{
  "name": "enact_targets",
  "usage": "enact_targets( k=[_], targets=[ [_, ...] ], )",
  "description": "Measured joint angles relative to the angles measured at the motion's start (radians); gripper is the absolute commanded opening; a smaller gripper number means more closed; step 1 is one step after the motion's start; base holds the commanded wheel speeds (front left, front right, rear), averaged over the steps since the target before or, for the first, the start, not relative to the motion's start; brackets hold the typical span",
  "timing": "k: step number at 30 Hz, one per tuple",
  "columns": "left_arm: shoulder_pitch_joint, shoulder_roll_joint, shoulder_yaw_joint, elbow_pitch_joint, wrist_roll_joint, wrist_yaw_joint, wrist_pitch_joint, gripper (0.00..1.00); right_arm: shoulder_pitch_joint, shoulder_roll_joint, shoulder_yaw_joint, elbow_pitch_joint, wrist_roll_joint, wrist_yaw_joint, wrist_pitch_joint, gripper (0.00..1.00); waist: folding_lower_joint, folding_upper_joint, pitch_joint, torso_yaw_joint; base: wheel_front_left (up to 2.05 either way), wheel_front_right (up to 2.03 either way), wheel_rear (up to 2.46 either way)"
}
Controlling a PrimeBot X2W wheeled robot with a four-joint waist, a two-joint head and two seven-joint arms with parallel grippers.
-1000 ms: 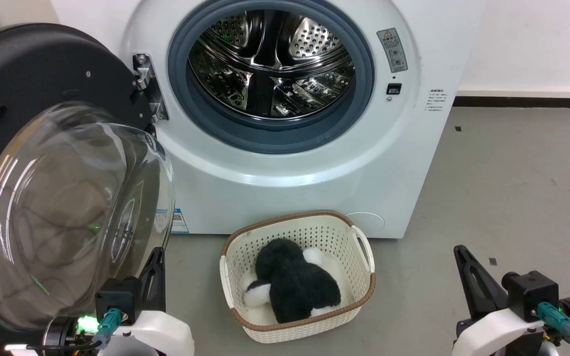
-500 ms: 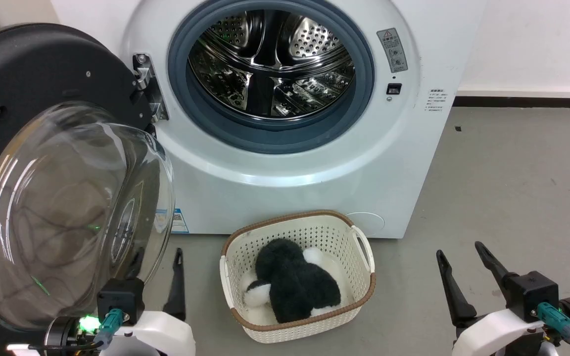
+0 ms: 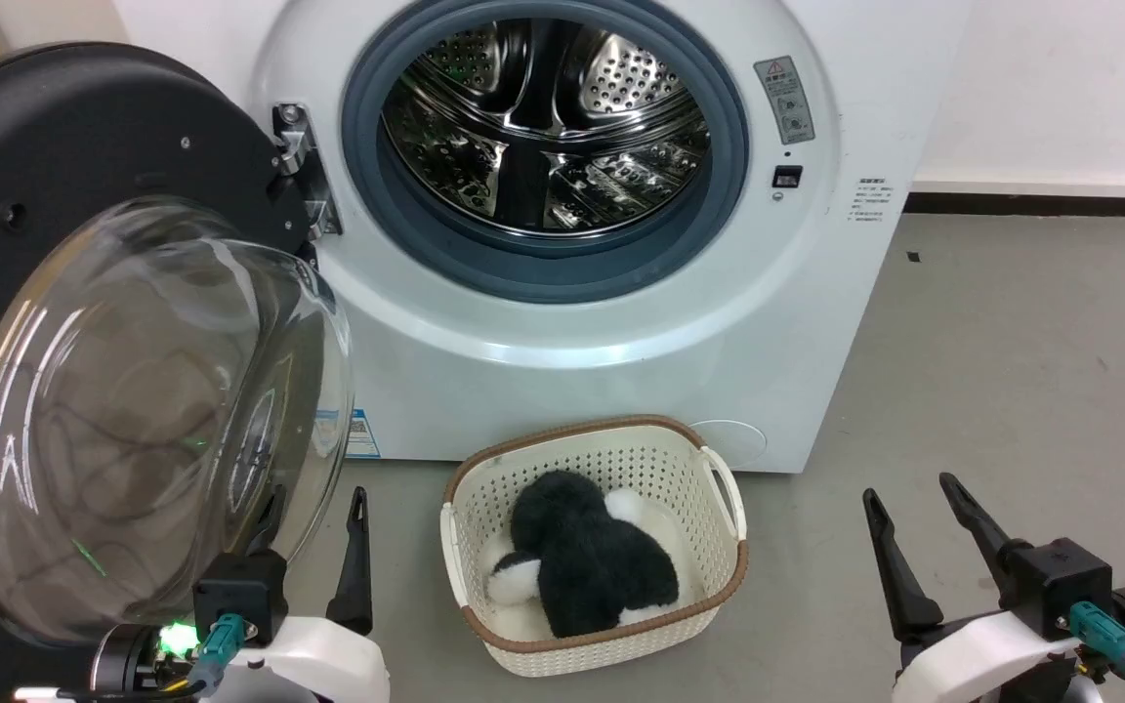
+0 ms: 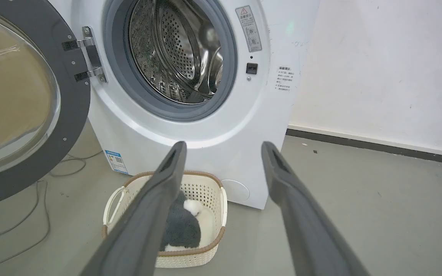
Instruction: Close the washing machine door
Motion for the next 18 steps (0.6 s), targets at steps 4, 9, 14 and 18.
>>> enact_targets(
  k=[4, 9, 14, 18],
  targets=[
    [0.000, 0.000, -0.001, 0.001, -0.004, 0.001, -0.009, 1.00, 0.000, 0.000, 0.002, 0.000, 0.007, 0.000, -0.008, 1.00, 0.0000, 0.0000, -0.001, 0.013, 0.00, 0.00, 0.00],
    [0.000, 0.000, -0.002, 0.001, -0.004, 0.005, -0.021, 1.00, 0.001, 0.000, 0.004, 0.000, 0.010, 0.000, -0.017, 1.00, 0.0000, 0.0000, -0.003, 0.033, 0.00, 0.00, 0.00],
    [0.001, 0.000, -0.003, 0.000, -0.004, 0.006, -0.031, 1.00, 0.001, 0.000, 0.009, 0.000, 0.017, 0.000, -0.029, 1.00, 0.0000, 0.0000, -0.004, 0.057, 0.00, 0.00, 0.00],
    [0.001, 0.000, -0.005, 0.000, -0.004, 0.008, -0.035, 1.00, 0.001, 0.000, 0.013, 0.002, 0.025, 0.000, -0.036, 1.00, 0.0000, 0.0000, -0.005, 0.079, 0.00, 0.00, 0.00]
  ],
)
